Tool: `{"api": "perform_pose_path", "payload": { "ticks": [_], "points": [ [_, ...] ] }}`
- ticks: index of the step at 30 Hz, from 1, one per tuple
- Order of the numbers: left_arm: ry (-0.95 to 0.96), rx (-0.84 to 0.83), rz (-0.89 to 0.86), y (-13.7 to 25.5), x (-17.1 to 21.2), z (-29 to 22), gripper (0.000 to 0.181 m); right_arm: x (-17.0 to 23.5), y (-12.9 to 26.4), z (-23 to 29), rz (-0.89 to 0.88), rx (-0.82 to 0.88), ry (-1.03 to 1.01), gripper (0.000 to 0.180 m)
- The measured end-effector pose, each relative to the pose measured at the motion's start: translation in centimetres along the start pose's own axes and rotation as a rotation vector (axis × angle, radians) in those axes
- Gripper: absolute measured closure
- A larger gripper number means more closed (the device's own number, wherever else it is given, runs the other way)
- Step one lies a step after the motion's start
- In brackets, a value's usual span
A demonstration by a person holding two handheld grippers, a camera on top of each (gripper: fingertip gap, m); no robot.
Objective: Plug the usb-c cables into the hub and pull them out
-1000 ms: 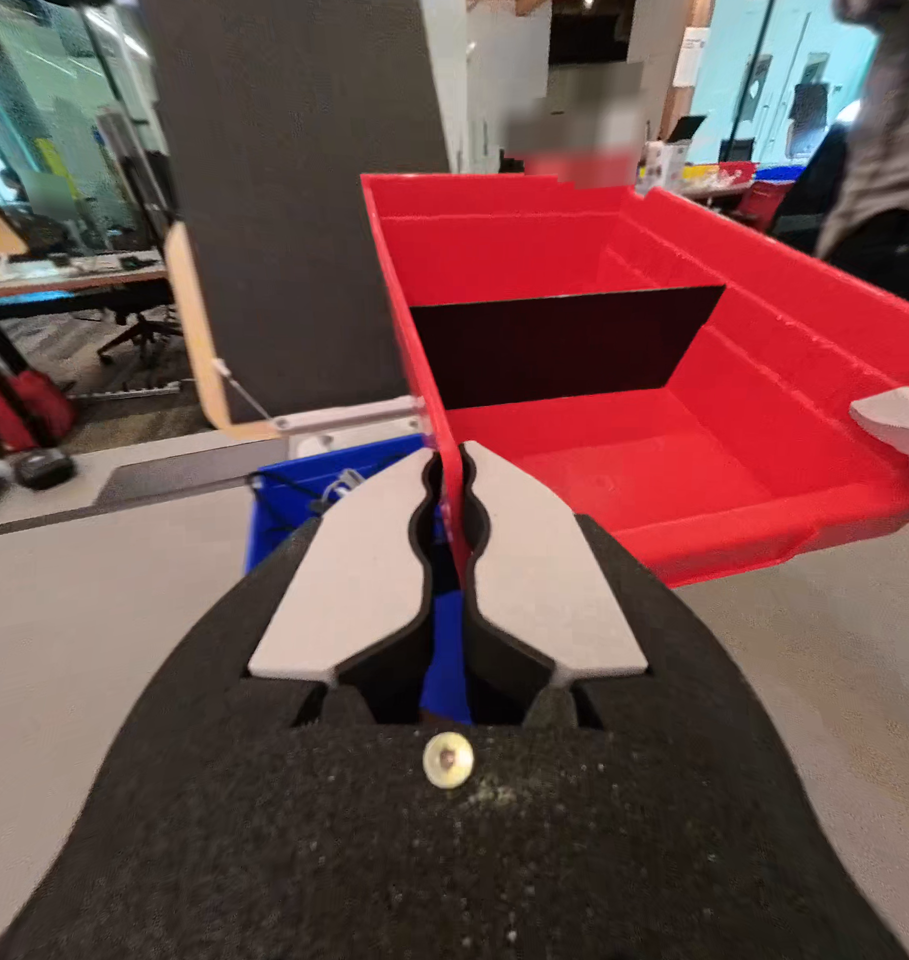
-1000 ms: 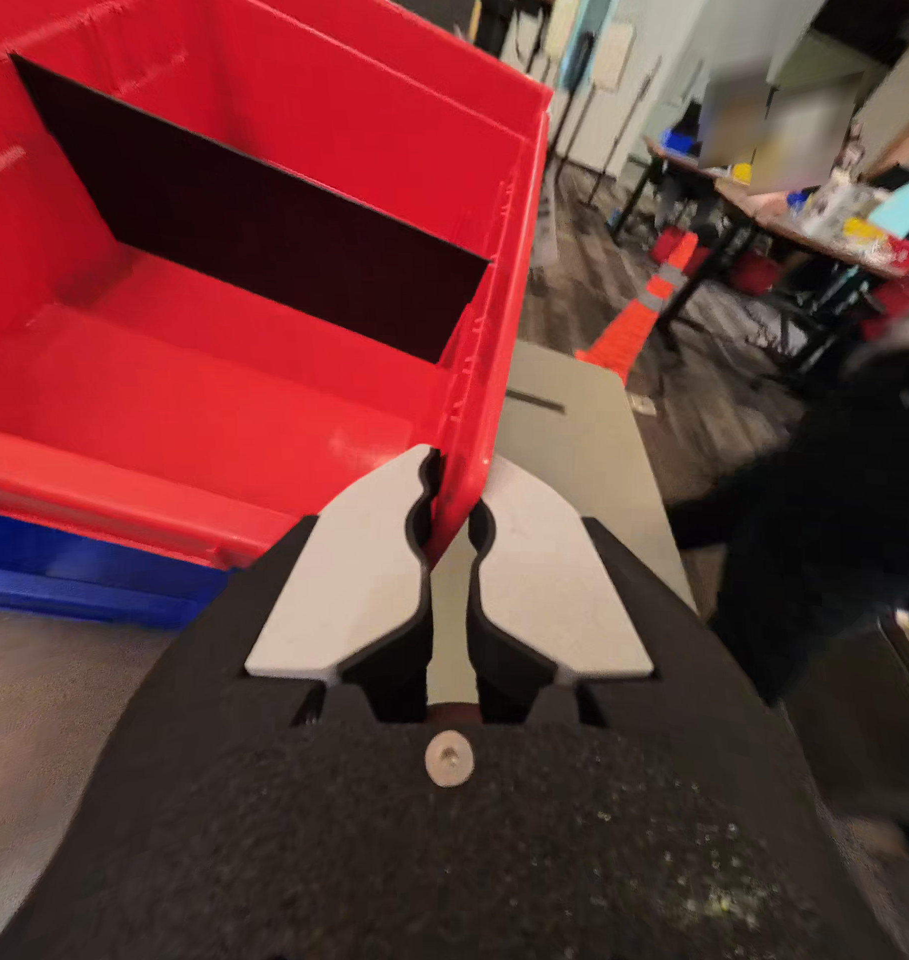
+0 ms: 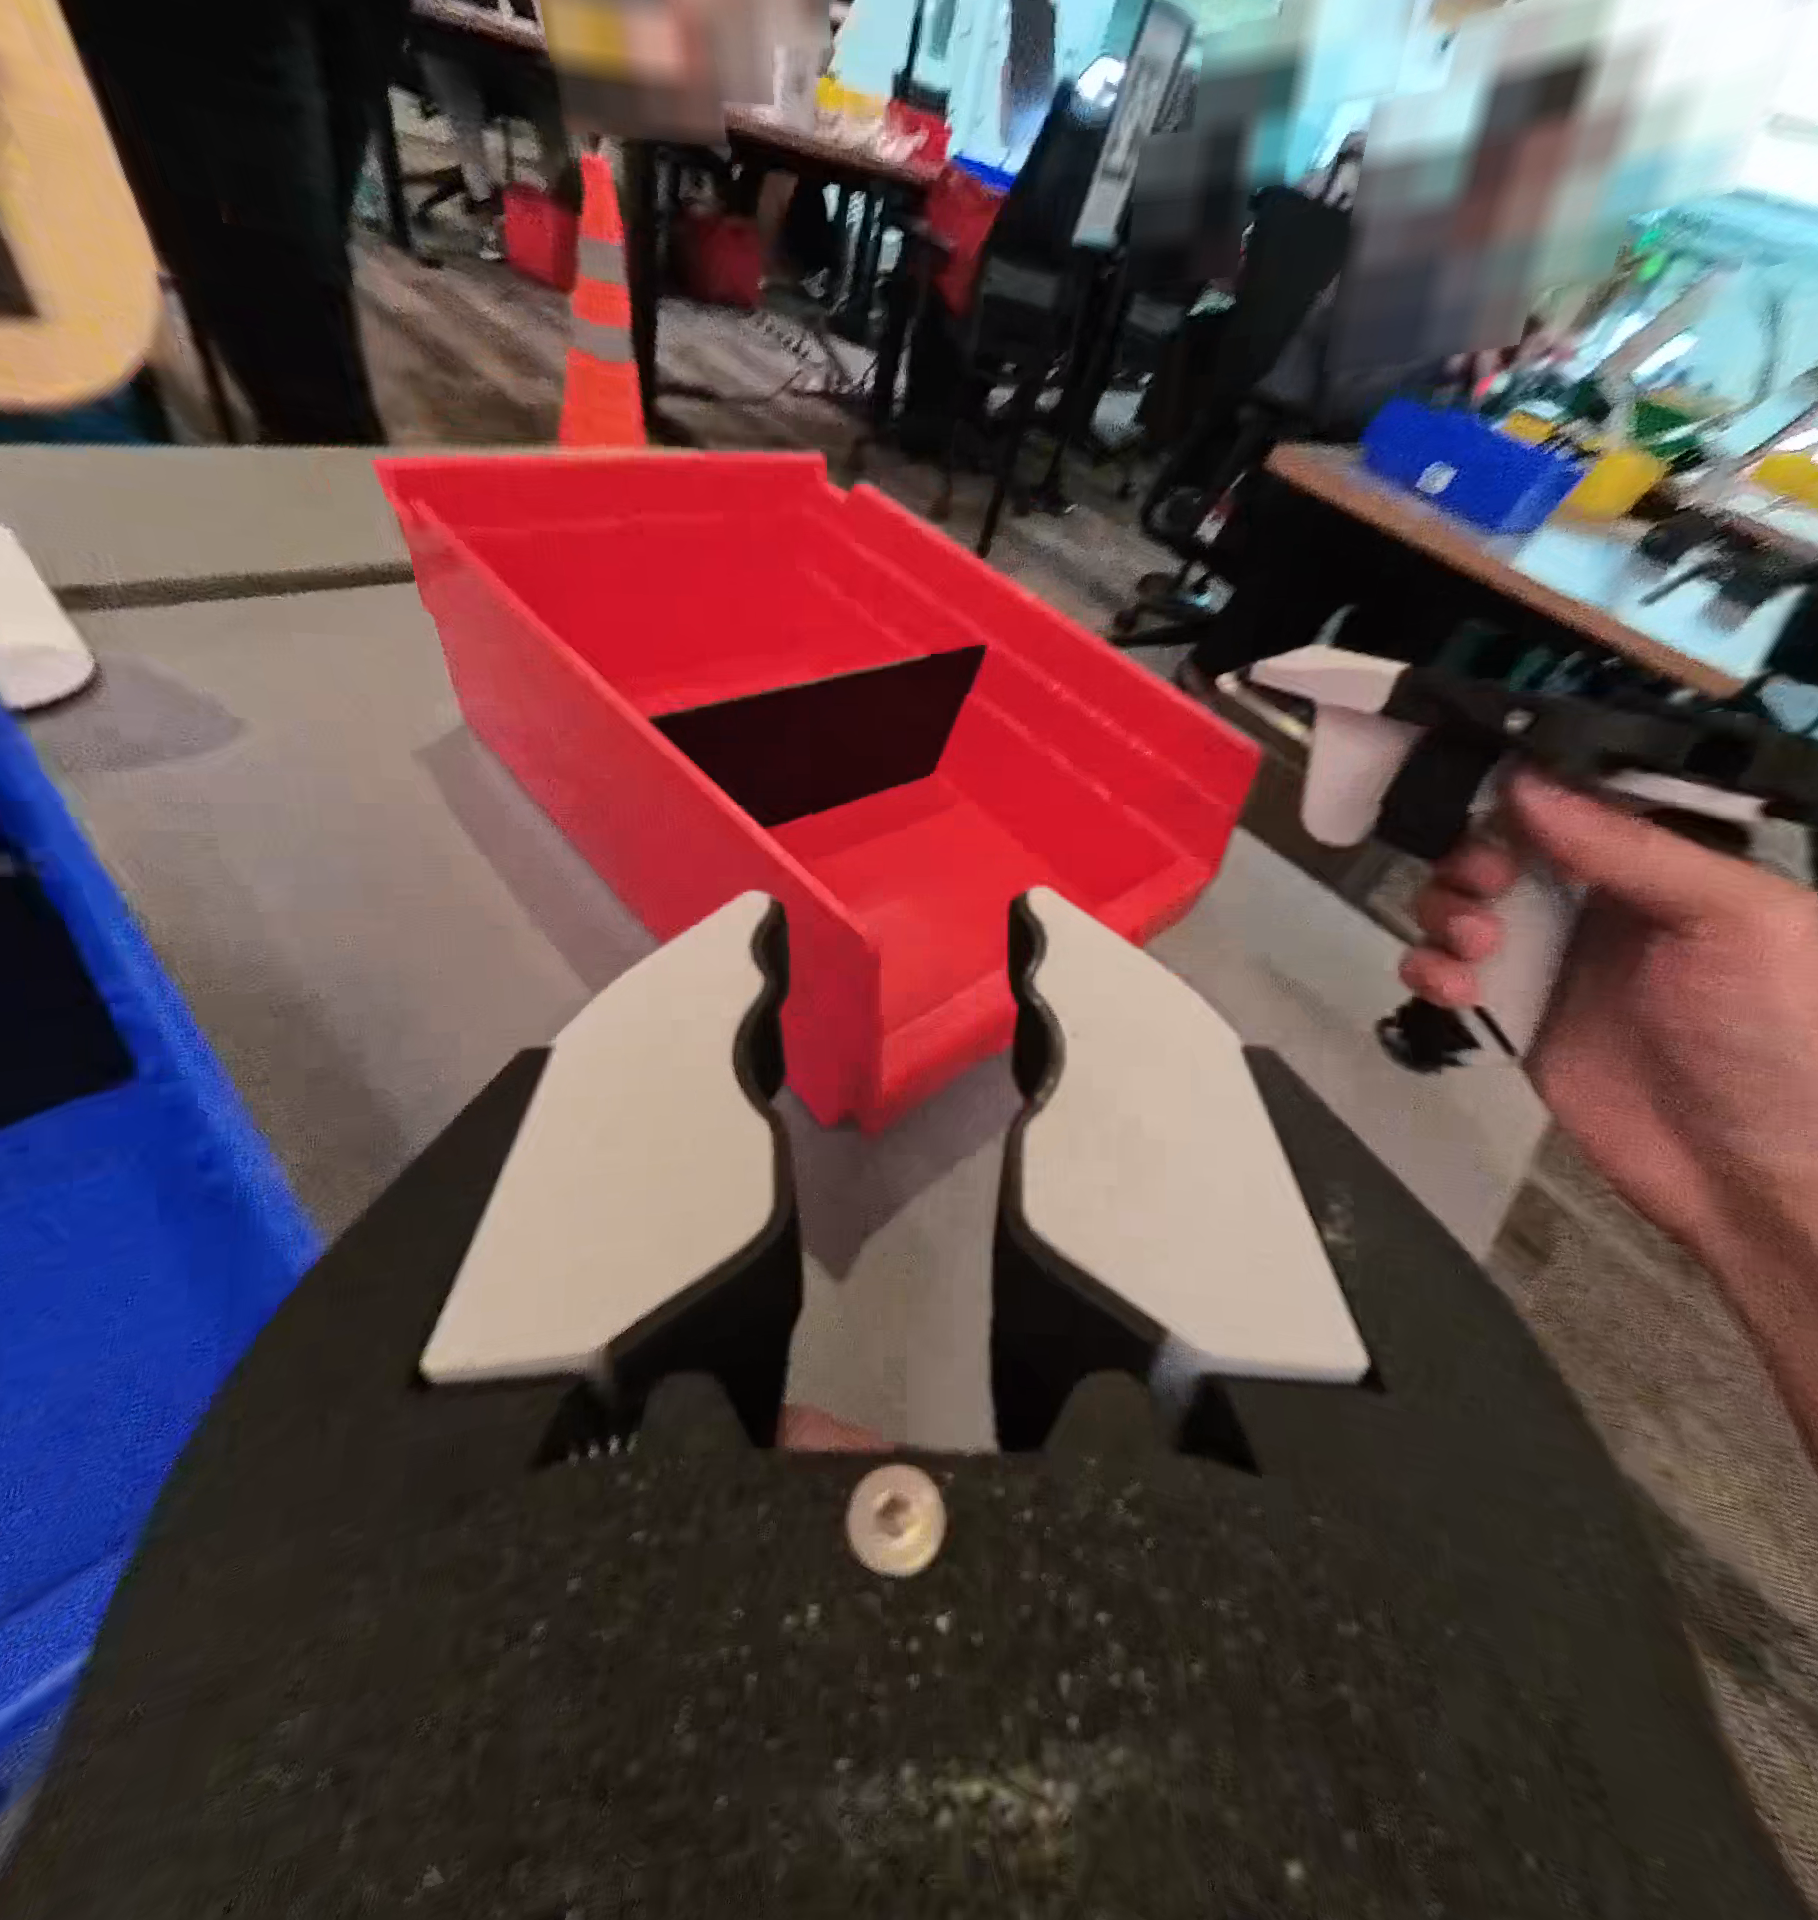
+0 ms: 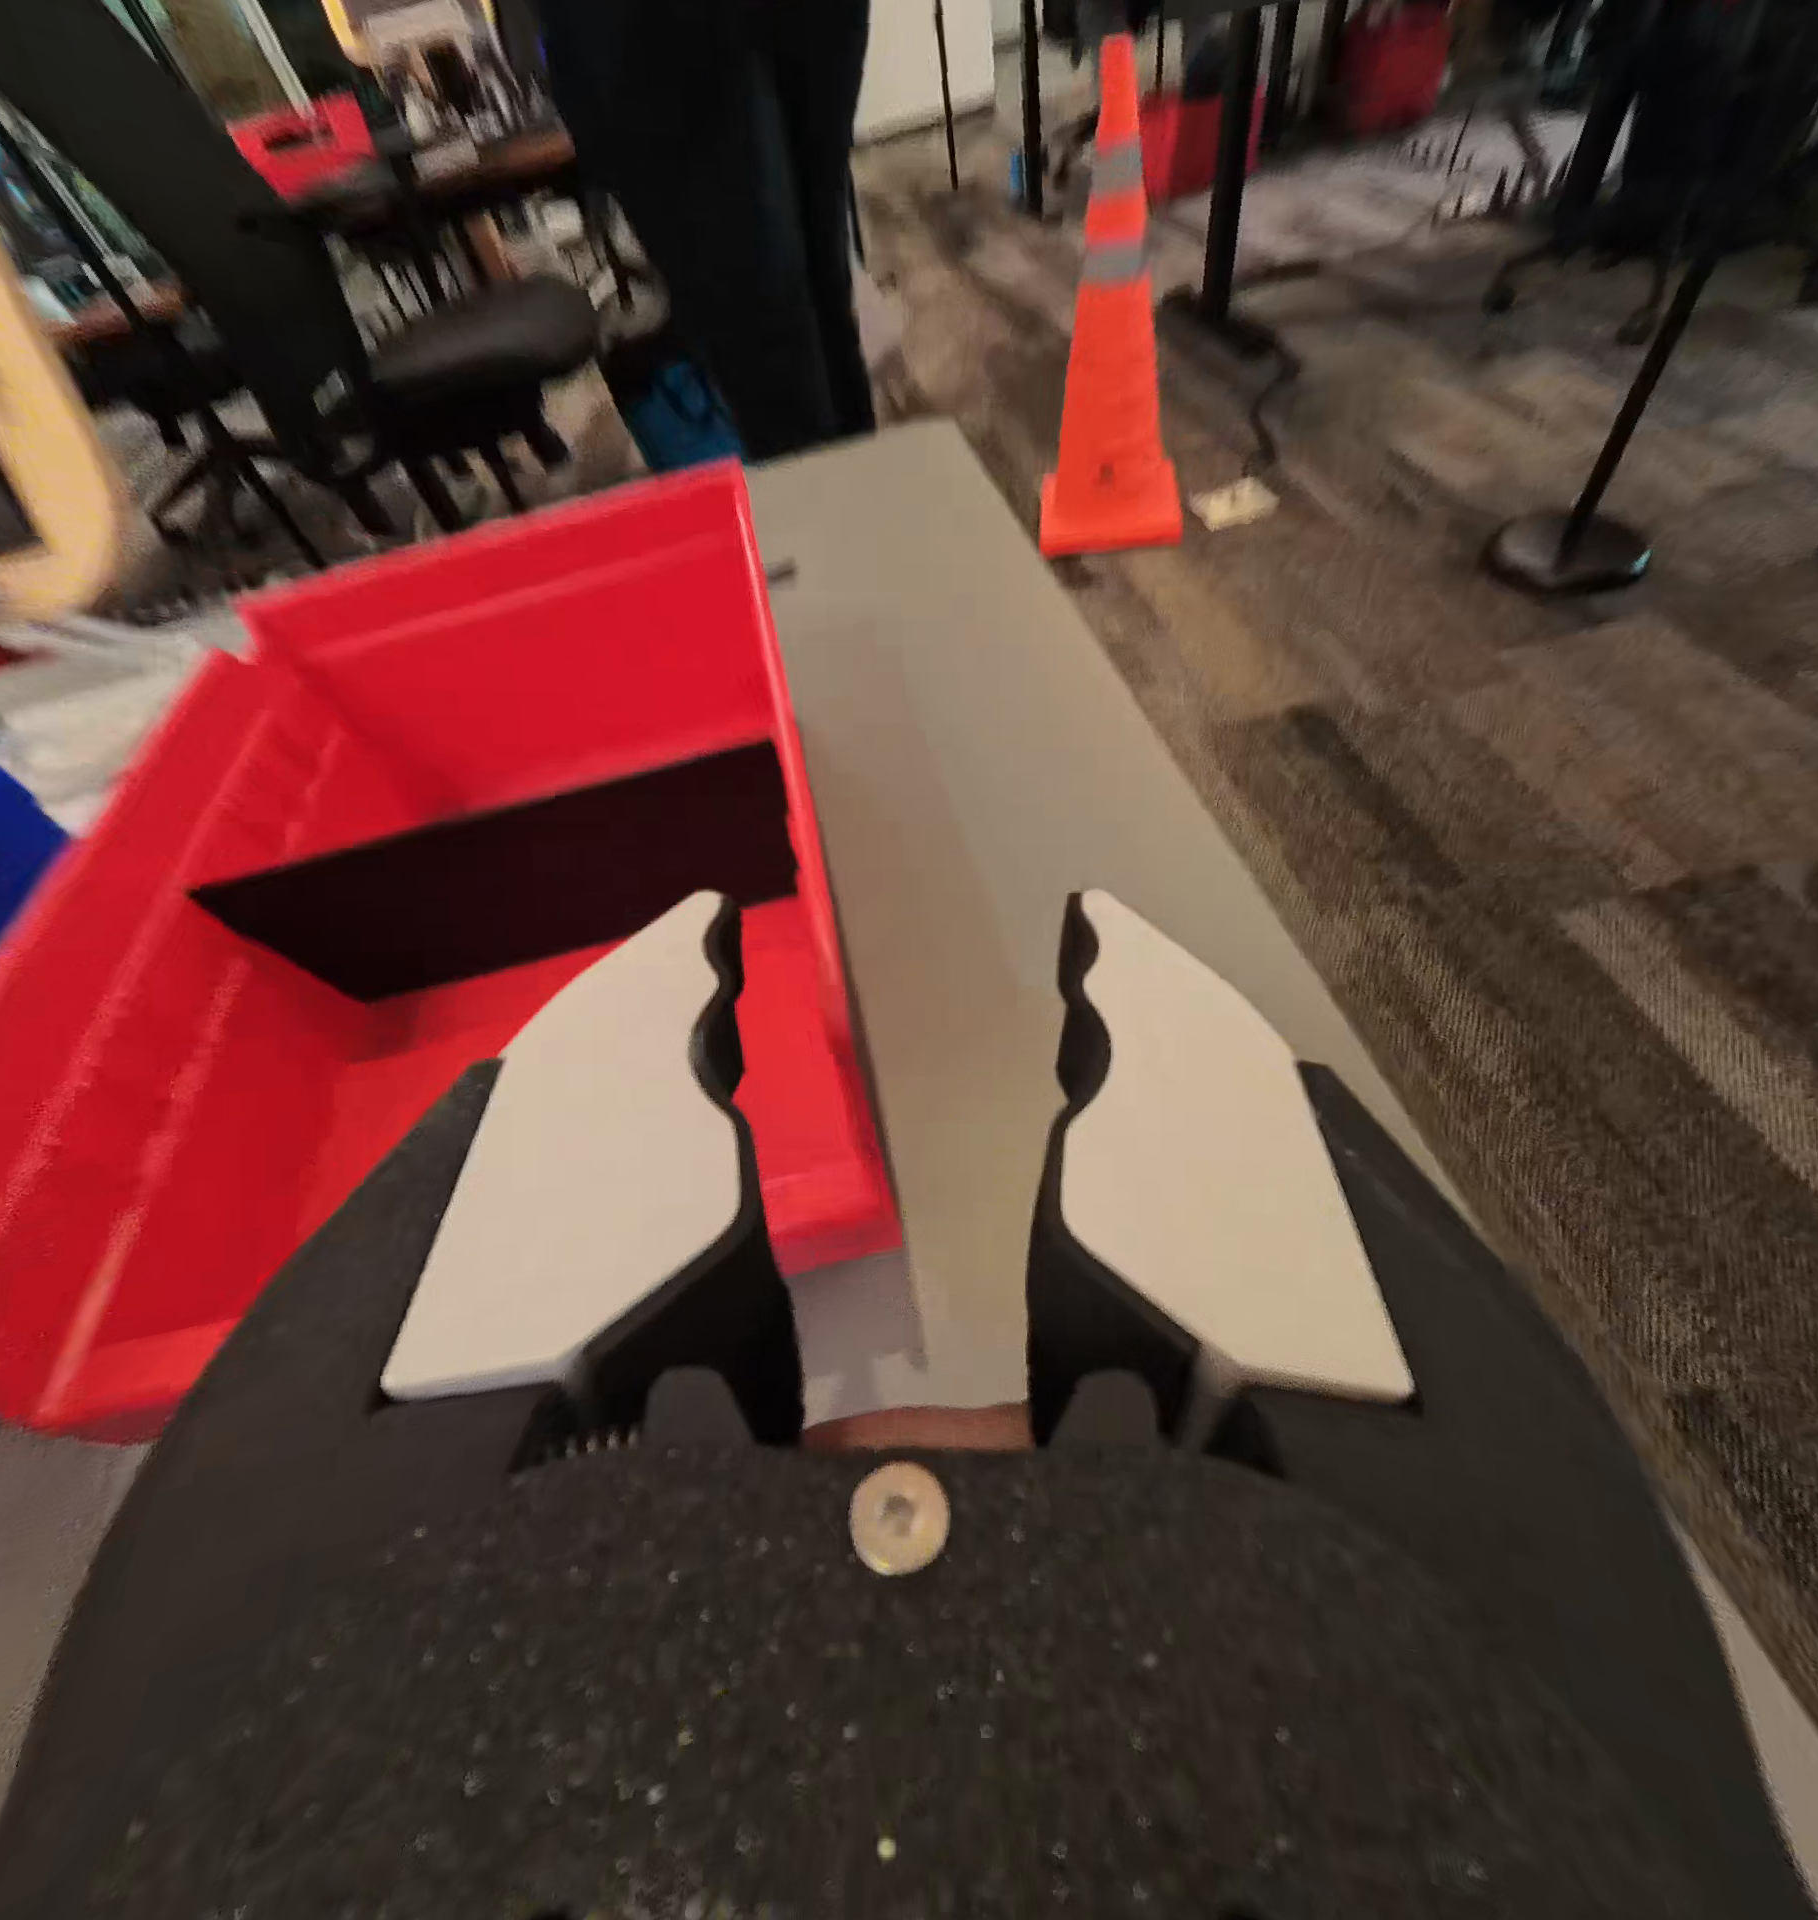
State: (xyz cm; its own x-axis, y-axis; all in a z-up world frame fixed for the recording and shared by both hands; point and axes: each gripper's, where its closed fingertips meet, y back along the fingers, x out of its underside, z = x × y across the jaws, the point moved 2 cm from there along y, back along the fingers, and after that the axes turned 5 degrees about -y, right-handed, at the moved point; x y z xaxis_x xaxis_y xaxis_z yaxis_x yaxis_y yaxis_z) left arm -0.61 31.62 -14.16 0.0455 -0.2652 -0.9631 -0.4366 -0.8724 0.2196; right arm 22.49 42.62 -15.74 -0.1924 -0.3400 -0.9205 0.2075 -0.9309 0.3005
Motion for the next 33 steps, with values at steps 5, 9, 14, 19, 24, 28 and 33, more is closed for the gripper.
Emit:
{"api": "perform_pose_path", "payload": {
  "ticks": [5, 9, 14, 19, 24, 28, 33],
  "points": [
    [-0.259, -0.17, -0.053, 10.5, -3.7, 7.6, 0.139, -4.7, 3.8, 6.9, -0.165, -0.123, 0.084, 0.122],
    [-0.273, -0.485, 0.02, 17.7, -1.8, 17.1, 0.122, -2.3, 4.1, 16.5, -0.118, -0.28, 0.168, 0.119],
    [-0.185, -0.54, 0.056, 20.5, 5.8, 23.3, 0.116, 8.7, 4.4, 30.0, 0.15, -0.613, 0.155, 0.109],
    [-0.063, -0.436, 0.055, 18.5, 5.9, 23.5, 0.127, 13.8, 2.4, 31.5, 0.178, -0.444, 0.159, 0.121],
    [-0.119, -0.425, 0.183, 15.8, 8.0, 24.1, 0.159, 15.8, 0.8, 30.9, 0.232, -0.306, 0.222, 0.174],
    [-0.172, -0.566, 0.252, 17.5, 7.7, 25.3, 0.176, 15.5, 2.0, 32.6, 0.171, -0.142, 0.332, 0.177],
    [-0.118, -0.622, 0.233, 22.6, 6.2, 29.3, 0.179, 17.1, 3.6, 38.8, 0.16, -0.179, 0.26, 0.177]
  ]
}}
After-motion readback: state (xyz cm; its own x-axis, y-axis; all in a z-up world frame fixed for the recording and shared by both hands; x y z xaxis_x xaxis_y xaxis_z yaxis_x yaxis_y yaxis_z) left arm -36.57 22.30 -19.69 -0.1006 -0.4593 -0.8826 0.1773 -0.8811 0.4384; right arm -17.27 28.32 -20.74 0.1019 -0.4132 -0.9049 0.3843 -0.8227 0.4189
